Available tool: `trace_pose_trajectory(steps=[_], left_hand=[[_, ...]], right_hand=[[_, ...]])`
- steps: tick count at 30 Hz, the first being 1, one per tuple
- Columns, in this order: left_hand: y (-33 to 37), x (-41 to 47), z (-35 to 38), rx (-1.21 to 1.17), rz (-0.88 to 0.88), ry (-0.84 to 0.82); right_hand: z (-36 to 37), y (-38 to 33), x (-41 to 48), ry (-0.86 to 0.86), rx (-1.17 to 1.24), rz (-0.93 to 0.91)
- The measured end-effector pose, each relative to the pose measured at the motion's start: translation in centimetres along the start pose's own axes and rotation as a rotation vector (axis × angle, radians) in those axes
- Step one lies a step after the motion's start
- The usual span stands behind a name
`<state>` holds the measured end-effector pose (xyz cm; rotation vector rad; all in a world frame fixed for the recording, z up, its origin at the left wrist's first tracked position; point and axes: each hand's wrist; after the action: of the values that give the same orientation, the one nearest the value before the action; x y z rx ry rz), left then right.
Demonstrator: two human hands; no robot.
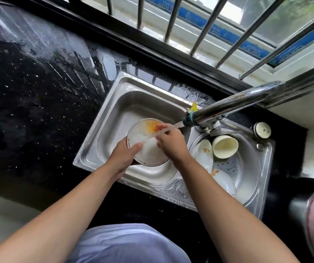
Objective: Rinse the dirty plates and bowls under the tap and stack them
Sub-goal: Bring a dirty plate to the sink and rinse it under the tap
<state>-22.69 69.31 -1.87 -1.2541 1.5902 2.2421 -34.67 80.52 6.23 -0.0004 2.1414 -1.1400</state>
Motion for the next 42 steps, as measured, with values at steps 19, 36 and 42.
trace_pose_trajectory(steps=[19,36,42], left_hand=[[0.8,0.9,-1.4,0.041,-0.065,-0.076],[0.5,0.4,-0.9,-0.068,-0.193,-0.050],[1.0,0.6,0.0,-0.229,-0.319,-0.077]], right_hand=[[1.8,-0.7,-1.2,-0.124,-0.047,-0.072],[-6.9,5.5,-3.7,0.360,0.535,0.242],[-6.5,6.2,-3.9,0.262,0.461,0.203]])
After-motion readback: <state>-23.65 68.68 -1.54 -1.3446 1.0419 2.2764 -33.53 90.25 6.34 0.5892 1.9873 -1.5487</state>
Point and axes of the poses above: each hand's wrist, its own x-axis towards the middle knuckle, its own z-axis out of the palm, y = z × x, and after that the axes turned 7 degrees about x, right-handed
